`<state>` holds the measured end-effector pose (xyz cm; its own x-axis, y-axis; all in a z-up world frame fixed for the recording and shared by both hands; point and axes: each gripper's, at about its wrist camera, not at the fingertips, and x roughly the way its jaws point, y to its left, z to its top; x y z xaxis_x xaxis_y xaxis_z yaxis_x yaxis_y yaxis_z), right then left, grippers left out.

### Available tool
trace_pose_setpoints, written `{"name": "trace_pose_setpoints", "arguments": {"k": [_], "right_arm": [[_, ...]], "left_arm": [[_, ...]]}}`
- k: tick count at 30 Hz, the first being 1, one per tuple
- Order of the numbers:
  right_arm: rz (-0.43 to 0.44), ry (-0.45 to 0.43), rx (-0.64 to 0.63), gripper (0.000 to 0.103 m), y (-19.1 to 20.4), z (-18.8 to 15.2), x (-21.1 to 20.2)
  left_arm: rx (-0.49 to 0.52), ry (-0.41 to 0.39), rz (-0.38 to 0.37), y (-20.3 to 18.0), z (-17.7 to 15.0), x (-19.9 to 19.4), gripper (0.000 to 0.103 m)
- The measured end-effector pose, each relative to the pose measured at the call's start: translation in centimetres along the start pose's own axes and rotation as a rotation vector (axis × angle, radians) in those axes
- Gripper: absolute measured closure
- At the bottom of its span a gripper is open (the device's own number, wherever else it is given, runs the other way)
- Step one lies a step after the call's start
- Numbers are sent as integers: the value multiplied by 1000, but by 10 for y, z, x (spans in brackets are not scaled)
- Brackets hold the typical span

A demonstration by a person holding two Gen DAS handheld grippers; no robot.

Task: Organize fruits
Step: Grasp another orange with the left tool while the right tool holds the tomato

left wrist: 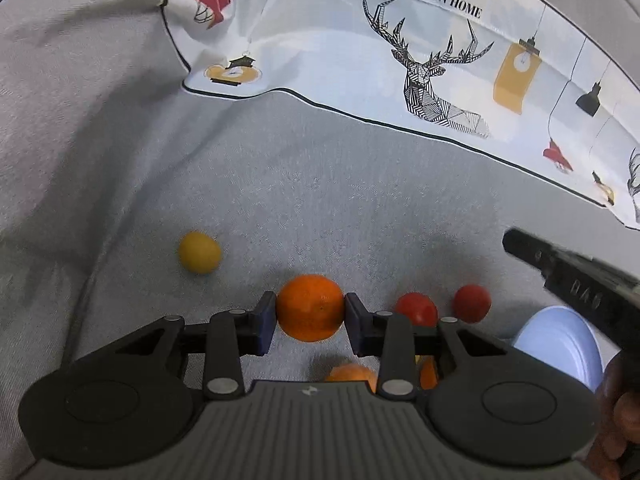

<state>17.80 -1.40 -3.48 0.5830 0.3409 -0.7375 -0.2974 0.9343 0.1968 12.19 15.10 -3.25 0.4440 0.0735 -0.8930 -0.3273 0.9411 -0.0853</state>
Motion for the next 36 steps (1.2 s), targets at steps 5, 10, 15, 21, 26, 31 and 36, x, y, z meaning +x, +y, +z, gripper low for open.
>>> {"name": "trace_pose_setpoints", "arguments": {"k": [5, 10, 15, 21, 26, 31, 36], "right_arm": [[-10, 29, 79, 95, -18, -8, 2], [2, 37, 87, 75, -19, -9, 3], [7, 46, 99, 75, -20, -6, 7], [10, 83, 88, 75, -18, -10, 20], [20, 143, 57, 67, -7, -15, 33], [16, 202, -90, 67, 17, -22, 38], [5, 190, -115, 71, 19, -22, 33]], "left_arm": [[-32, 4, -20, 8, -2, -6, 63], [-46, 11, -30, 11, 0, -4, 63], [-51, 9, -30, 11, 2, -3, 63], [-48, 9, -32, 10, 2, -3, 63], [-47, 10, -27, 12, 2, -2, 63], [-46, 11, -32, 12, 3, -2, 63], [-41, 3, -35, 12, 3, -4, 63]]}}
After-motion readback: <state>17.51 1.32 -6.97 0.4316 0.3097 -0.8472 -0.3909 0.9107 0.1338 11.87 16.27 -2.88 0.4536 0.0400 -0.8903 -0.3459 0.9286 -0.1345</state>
